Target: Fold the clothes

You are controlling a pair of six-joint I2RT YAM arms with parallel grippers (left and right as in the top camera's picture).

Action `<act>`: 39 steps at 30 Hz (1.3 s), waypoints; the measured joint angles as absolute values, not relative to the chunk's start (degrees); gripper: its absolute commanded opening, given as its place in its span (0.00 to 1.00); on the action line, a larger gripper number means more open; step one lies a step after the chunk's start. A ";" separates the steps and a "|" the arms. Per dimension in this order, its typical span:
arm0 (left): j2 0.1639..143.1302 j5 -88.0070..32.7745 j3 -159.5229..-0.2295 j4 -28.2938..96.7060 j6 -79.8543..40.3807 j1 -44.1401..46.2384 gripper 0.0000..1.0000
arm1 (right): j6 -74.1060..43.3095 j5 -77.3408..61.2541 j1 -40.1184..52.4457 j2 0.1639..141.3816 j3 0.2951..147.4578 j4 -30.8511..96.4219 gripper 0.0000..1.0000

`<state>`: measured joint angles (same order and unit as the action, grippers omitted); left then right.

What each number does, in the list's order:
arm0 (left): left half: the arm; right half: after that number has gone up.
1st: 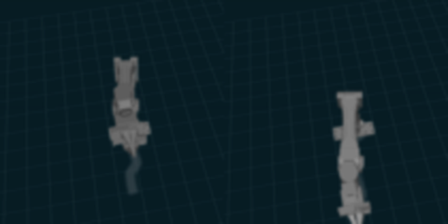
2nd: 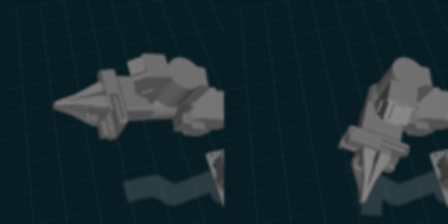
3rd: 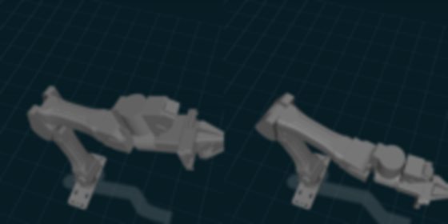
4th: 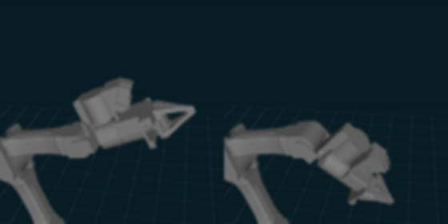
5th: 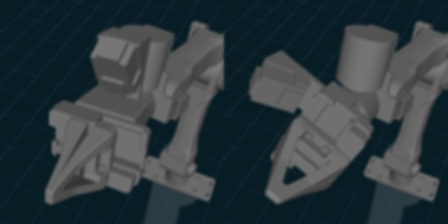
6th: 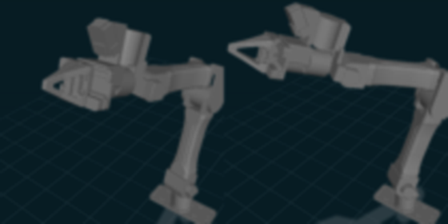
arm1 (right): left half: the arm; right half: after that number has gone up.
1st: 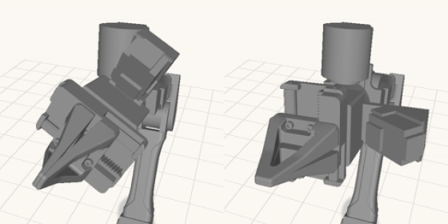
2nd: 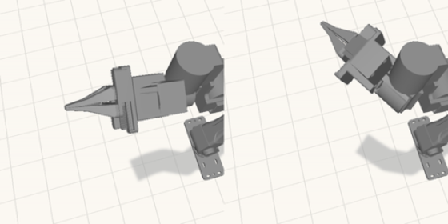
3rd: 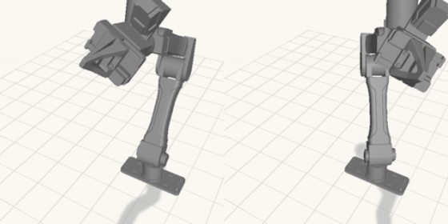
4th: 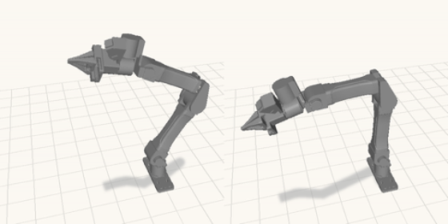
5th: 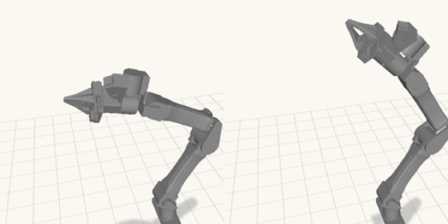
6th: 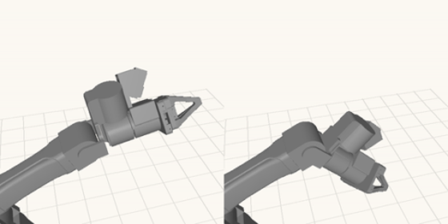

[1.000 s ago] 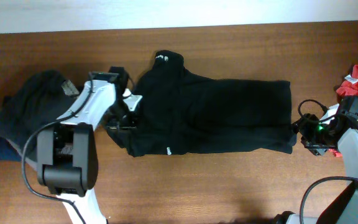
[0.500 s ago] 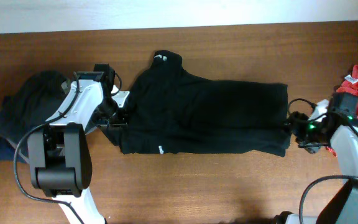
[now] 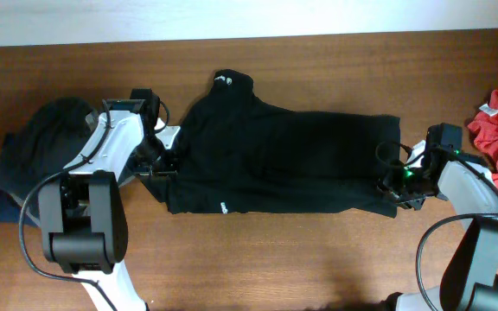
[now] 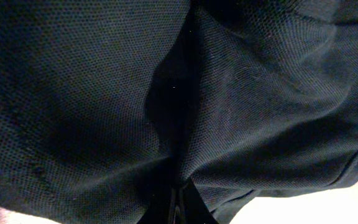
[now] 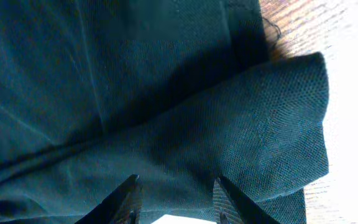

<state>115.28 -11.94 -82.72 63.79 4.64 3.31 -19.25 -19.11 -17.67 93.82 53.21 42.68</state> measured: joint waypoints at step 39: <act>97.78 -12.01 -88.53 66.65 3.81 3.31 0.47 | -17.93 -19.99 -17.63 93.84 50.24 37.56 0.04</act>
